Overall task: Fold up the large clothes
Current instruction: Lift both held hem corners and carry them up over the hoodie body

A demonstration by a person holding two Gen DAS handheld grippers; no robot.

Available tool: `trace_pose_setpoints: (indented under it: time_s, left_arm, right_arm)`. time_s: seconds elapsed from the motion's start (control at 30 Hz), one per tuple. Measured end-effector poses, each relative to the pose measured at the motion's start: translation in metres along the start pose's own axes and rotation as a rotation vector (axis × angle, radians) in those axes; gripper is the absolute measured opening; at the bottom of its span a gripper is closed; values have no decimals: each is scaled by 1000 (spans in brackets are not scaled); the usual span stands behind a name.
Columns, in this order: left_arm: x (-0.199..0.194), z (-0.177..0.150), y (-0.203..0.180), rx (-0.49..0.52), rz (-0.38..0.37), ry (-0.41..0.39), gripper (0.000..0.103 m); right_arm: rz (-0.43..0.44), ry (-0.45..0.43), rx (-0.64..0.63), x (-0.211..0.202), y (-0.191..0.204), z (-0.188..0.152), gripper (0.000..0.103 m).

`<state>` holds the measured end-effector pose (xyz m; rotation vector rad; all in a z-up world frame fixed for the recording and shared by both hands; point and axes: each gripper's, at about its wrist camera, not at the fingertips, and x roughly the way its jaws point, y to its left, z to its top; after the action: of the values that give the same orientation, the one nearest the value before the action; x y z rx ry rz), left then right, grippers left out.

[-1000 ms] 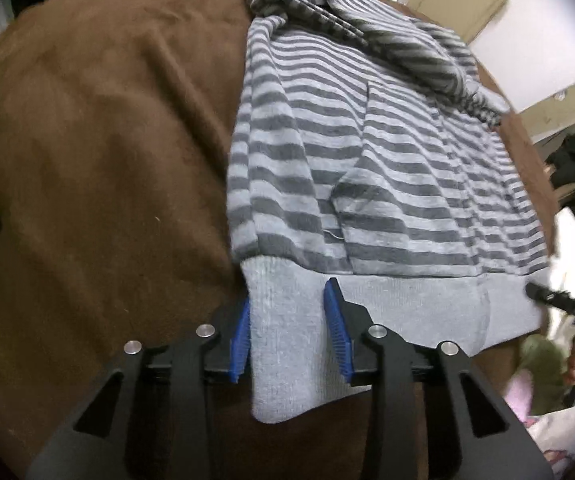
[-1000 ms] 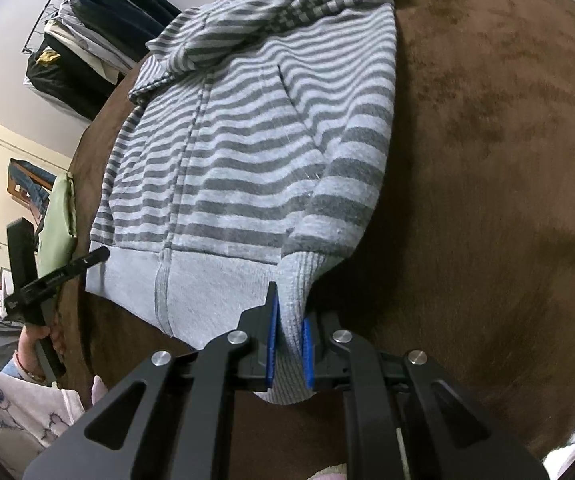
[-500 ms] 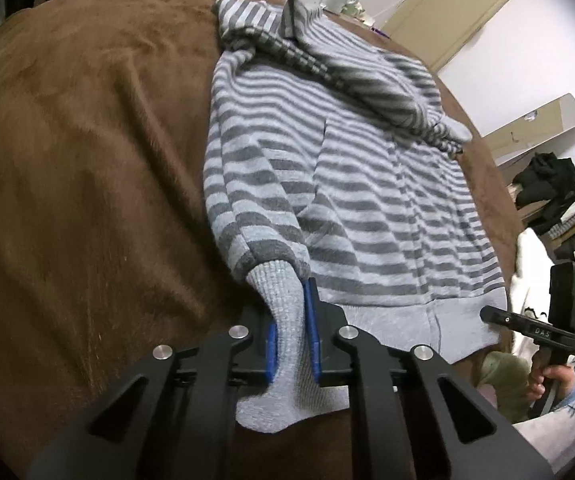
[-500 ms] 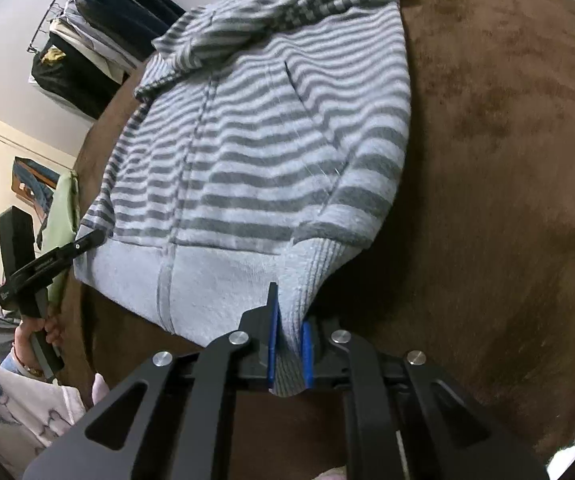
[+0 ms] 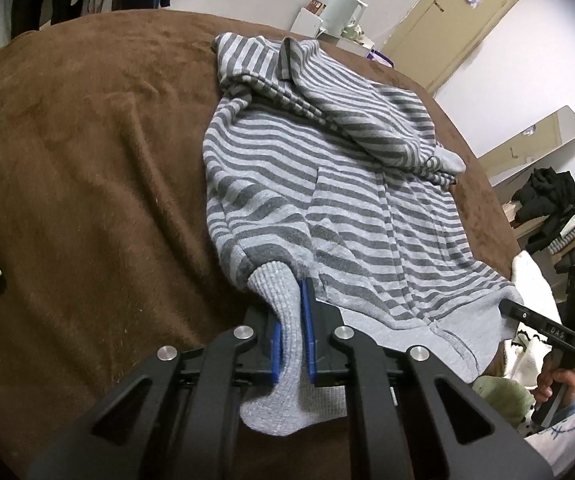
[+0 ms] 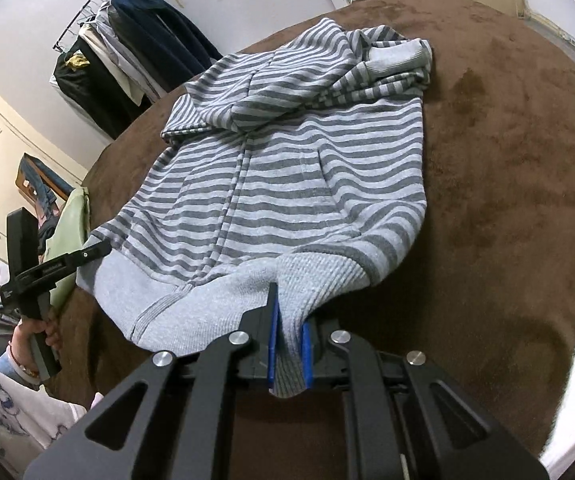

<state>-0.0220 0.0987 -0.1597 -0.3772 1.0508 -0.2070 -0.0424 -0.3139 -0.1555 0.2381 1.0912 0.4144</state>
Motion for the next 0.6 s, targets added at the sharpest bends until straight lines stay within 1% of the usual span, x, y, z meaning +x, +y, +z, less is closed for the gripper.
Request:
trace_pose_setpoints:
  time_s: [0.13, 0.23, 0.27, 0.33, 0.4, 0.47, 0.53, 0.57, 0.6]
  left_arm:
    - [-11, 10, -7, 0, -8, -50, 12]
    - [-26, 29, -19, 16, -20, -129, 11]
    - [-29, 35, -23, 24, -19, -150, 11]
    - [-36, 57, -34, 58, -12, -219, 11]
    - [-33, 81, -43, 83, 1, -270, 11]
    - [-24, 109, -52, 107, 14, -301, 11]
    - [-15, 133, -59, 128, 30, -318, 11]
    - [-7, 152, -61, 131, 32, -318, 11]
    - [-2, 165, -59, 126, 32, -313, 11]
  right_arm:
    - [7, -46, 17, -10, 1, 4, 10]
    - [13, -120, 19, -23, 8, 20, 10]
    - [14, -158, 17, -29, 10, 29, 10]
    - [10, -215, 10, -37, 14, 45, 10]
    - [6, -293, 13, -46, 13, 67, 10]
    - [-3, -346, 5, -47, 12, 95, 10]
    - [-6, -372, -14, -45, 12, 120, 10]
    - [-34, -389, -51, -41, 14, 139, 10]
    - [-47, -390, -71, -38, 14, 150, 10]
